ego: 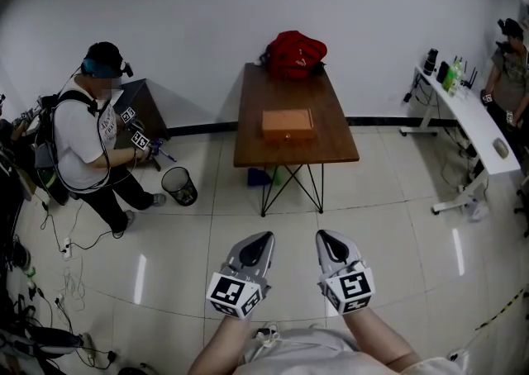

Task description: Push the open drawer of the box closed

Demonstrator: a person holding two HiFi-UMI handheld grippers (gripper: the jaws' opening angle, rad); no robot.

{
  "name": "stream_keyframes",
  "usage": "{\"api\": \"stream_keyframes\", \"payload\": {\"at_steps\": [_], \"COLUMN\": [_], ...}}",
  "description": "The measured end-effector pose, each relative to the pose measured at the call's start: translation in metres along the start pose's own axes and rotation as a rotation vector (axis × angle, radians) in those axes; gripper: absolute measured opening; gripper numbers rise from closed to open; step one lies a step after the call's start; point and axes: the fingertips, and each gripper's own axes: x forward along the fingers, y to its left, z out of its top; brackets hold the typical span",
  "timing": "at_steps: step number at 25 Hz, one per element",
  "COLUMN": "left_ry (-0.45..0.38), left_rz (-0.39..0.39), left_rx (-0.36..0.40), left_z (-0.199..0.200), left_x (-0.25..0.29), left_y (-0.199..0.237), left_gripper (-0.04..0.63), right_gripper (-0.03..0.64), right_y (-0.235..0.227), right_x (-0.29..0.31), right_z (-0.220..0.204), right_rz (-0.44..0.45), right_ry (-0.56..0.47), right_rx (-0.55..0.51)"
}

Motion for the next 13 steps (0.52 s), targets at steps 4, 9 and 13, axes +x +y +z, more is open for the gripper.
{"api": "stream_keyframes", "payload": {"at_steps": [4,9,13], "left_ry": [-0.001,0.003,0.002], "left_rz": [-0.004,-0.003,0.0], "left_rx": [0.004,-0.005,-0.006], "left_z": [0.0022,0.0003,0.0002], "left_x": [0.001,0.002,0.0042], "left_y": [-0.0035,-0.0054,-0.0025], "left_gripper": [0.006,0.006,0.006], "right_gripper": [0.006,0.006,0.006], "right_y": [0.0003,-0.001,-0.0029], "right_x": [-0.0023,-0.0036,-0.0008], "right_z": [0.0055,0.0088,0.0071], "right_rz": [0.007,0.012,0.009], "right_ry": [-0.01,-0.013,-0.011], "right_rx": [-0.001,-0.007,-0.002]}}
